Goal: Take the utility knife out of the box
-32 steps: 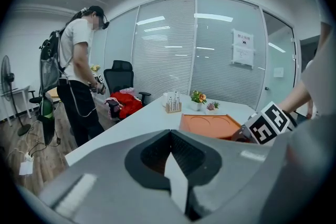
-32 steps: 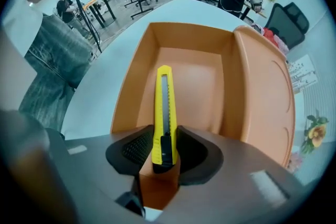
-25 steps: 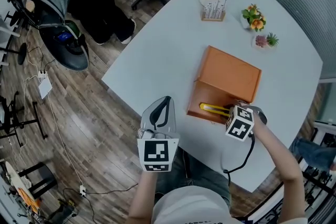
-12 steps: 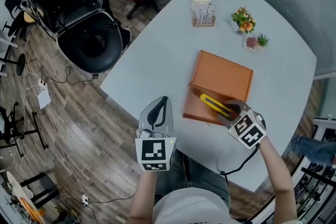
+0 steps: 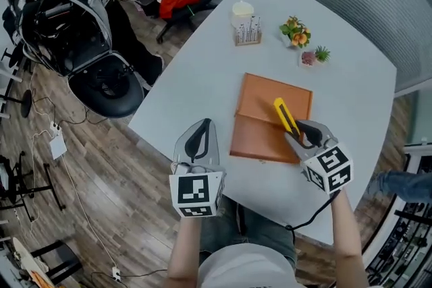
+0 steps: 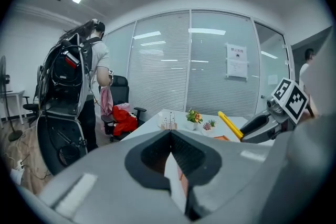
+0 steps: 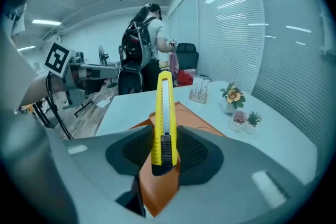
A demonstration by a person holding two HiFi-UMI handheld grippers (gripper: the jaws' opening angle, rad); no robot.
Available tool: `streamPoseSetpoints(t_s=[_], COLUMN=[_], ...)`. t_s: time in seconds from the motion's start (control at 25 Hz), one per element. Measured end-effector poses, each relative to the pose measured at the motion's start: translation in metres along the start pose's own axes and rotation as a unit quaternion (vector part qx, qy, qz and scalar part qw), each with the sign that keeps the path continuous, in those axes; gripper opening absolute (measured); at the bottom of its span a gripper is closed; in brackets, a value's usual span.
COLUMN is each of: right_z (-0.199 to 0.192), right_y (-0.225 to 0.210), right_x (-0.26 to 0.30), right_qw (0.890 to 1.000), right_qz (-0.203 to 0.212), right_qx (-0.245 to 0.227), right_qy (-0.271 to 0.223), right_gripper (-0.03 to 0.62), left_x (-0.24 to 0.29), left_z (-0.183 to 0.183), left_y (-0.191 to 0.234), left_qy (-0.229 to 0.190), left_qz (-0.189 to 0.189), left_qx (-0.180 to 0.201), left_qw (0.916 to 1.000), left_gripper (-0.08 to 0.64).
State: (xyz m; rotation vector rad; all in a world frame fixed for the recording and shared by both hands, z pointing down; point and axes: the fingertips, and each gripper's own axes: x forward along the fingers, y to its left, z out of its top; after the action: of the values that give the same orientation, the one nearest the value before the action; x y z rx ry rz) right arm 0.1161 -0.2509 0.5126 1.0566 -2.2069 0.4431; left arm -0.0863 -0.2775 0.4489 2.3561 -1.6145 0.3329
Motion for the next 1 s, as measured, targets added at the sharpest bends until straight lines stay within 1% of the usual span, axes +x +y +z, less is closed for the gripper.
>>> streamPoseSetpoints(t_s=[0.12, 0.2, 0.32, 0.48, 0.6, 0.84, 0.92, 1.0], right_z=[0.013, 0.02, 0.031, 0.043, 0.051, 0.069, 0.073, 0.074], right_y=[-0.012, -0.021, -0.032, -0.045, -0.054, -0.065, -0.064, -0.062], right_x=[-0.019, -0.033, -0.055, -0.084, -0.103, -0.137, -0.148, -0.157], right_qw=[0.998, 0.995, 0.987, 0.974, 0.964, 0.944, 0.937, 0.934], right_qz=[-0.033, -0.054, -0.089, -0.131, -0.158, -0.21, -0.227, -0.237], right_qx=[0.035, 0.061, 0.087, 0.108, 0.116, 0.116, 0.114, 0.112], right_qy=[-0.038, -0.064, -0.104, -0.15, -0.179, -0.228, -0.238, -0.244], right_gripper=[0.169, 0.169, 0.169, 0.169, 0.169, 0.169, 0.169, 0.169], left_x=[0.0, 0.0, -0.001, -0.003, -0.004, -0.004, -0.009, -0.014], left_z=[0.013, 0.022, 0.035, 0.049, 0.06, 0.083, 0.091, 0.098], left_y=[-0.006, -0.01, -0.017, -0.028, -0.038, -0.052, -0.055, -0.057], left_qy=[-0.013, -0.023, -0.036, -0.052, -0.063, -0.085, -0.097, -0.106], left_qz=[-0.003, -0.003, -0.006, -0.01, -0.015, -0.024, -0.025, -0.026], left_qx=[0.004, 0.006, 0.01, 0.014, 0.02, 0.03, 0.036, 0.04], left_qw=[0.9999, 0.9997, 0.9993, 0.9985, 0.9977, 0.9956, 0.9944, 0.9932], left_gripper=[0.0, 0.0, 0.0, 0.0, 0.0, 0.0, 0.0, 0.0])
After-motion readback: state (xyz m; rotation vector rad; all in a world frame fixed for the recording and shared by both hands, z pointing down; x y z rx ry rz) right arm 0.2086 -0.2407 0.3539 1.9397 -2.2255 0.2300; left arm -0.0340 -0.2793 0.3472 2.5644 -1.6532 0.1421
